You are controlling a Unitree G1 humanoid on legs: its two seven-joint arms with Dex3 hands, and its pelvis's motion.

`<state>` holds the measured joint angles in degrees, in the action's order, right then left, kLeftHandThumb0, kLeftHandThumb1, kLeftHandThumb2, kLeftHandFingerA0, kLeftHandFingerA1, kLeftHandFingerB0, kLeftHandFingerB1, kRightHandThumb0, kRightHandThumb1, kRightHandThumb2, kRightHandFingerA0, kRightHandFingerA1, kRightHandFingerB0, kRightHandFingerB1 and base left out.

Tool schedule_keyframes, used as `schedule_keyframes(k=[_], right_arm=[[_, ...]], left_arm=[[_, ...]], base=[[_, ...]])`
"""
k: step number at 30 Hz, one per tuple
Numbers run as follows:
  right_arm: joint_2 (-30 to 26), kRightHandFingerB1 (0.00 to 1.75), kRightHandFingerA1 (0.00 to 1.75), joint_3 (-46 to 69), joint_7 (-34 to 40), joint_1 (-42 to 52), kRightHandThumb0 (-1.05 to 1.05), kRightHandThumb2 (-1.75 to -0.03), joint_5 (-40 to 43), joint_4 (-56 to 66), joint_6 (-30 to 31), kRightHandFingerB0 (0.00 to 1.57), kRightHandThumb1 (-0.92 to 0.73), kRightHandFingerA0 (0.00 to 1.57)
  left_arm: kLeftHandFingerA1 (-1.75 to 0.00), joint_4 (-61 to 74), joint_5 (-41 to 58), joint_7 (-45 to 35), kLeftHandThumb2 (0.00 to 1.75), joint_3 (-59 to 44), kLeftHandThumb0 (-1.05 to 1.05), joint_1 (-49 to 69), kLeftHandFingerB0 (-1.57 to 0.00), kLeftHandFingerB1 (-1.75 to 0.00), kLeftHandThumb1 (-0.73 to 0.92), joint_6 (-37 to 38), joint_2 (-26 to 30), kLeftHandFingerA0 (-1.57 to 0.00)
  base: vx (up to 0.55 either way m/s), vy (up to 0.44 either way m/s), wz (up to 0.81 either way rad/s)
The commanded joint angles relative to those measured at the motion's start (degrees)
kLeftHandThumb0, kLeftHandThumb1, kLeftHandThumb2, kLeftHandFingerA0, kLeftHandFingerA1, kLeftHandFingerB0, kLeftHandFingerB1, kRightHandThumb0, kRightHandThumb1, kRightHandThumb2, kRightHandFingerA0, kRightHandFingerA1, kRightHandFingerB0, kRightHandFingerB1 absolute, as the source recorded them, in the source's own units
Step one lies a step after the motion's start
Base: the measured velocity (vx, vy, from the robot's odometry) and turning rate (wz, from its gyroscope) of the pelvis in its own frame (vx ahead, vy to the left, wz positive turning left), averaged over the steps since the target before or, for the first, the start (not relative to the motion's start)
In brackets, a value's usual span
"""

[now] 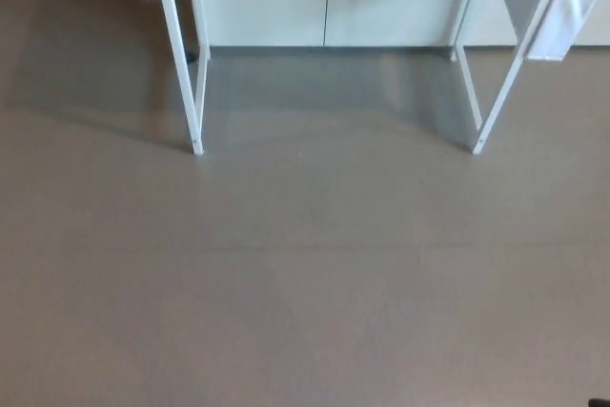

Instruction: The robot walk towards a table in front and then pushes a layer of a file tray back to its original position using its right hand

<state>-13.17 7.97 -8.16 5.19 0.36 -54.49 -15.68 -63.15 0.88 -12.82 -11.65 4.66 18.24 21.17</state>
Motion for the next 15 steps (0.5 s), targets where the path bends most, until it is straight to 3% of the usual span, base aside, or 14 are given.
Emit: schedule_keyframes(k=[1, 9, 15], right_arm=[[-0.50, 0.37, 0.45, -0.25, 0.81, 0.13, -0.21, -0.56, -0.40, -0.16, 0.06, 0.38, -0.57, 0.55], [-0.67, 0.38, 0.45, -0.70, 1.27, 0.01, -0.21, -0.56, -0.42, -0.30, 0.16, 0.38, -0.57, 0.56], [-0.75, 0.38, 0.46, -0.59, 0.76, -0.69, -0.18, -0.56, -0.06, -1.17, -0.21, 0.38, -0.57, 0.56]], left_arm=[[-0.46, -0.60, -0.49, 0.79, 0.63, 0.39, -0.27, 0.99, -0.42, -0.41, 0.51, 2.41, 0.87, -0.43], [-0.46, -0.29, 0.10, 0.64, 0.63, 0.15, -0.27, 1.00, -0.40, -0.40, 0.52, 2.36, 0.62, -0.42], [-0.46, -0.34, 0.53, 0.10, 0.63, -0.24, -0.26, 0.79, -0.40, -0.40, 0.51, 2.14, 0.53, -0.43]], base=[[0.34, 0.026, 0.13], [0.40, -0.049, 0.32], [0.36, -0.034, -0.05]])
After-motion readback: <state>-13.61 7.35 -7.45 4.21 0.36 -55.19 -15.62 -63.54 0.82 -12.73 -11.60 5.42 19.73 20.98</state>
